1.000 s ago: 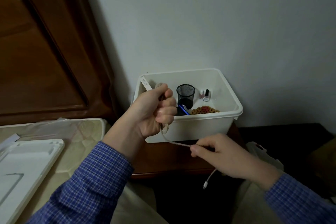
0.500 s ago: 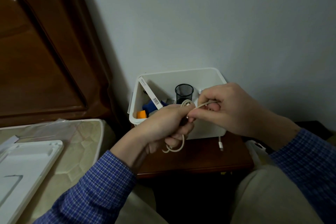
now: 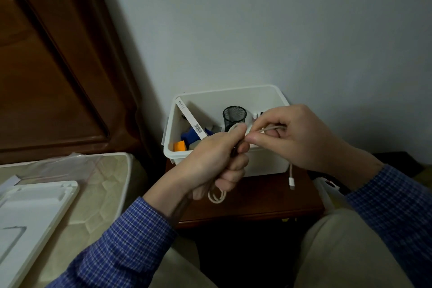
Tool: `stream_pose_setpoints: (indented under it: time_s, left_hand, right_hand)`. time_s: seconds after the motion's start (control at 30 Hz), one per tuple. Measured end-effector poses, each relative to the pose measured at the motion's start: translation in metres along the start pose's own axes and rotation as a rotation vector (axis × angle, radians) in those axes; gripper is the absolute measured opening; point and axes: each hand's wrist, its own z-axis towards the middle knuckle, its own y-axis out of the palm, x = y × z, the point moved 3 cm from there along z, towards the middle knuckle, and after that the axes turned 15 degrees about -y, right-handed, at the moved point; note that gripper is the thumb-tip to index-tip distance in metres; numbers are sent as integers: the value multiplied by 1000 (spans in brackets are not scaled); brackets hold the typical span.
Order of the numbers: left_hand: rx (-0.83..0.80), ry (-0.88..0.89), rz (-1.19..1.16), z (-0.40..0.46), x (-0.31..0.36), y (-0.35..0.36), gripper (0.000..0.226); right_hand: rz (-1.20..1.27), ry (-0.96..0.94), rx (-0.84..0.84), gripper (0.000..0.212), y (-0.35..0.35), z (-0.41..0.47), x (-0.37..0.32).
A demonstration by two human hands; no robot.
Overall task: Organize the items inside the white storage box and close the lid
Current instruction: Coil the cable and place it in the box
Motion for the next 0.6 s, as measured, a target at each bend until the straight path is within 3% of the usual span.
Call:
stream_pose_setpoints:
  time_s: [0.13, 0.3, 0.47, 0.6]
  left_hand:
    - [-99, -41, -34, -4, -1, -7, 44]
    - [5, -86, 84, -2, -4, -16, 31]
    - [85, 12, 143, -1, -5, -17, 35]
    - [109, 39, 395, -2, -4, -10, 35]
  right_hand:
    - [-19, 67, -17, 5, -16, -1, 8]
    - [-76, 68, -12, 10, -32, -3, 13]
    - [-140, -37, 7, 8, -40, 0, -1]
    - [-198, -167, -40, 6, -45, 9, -21]
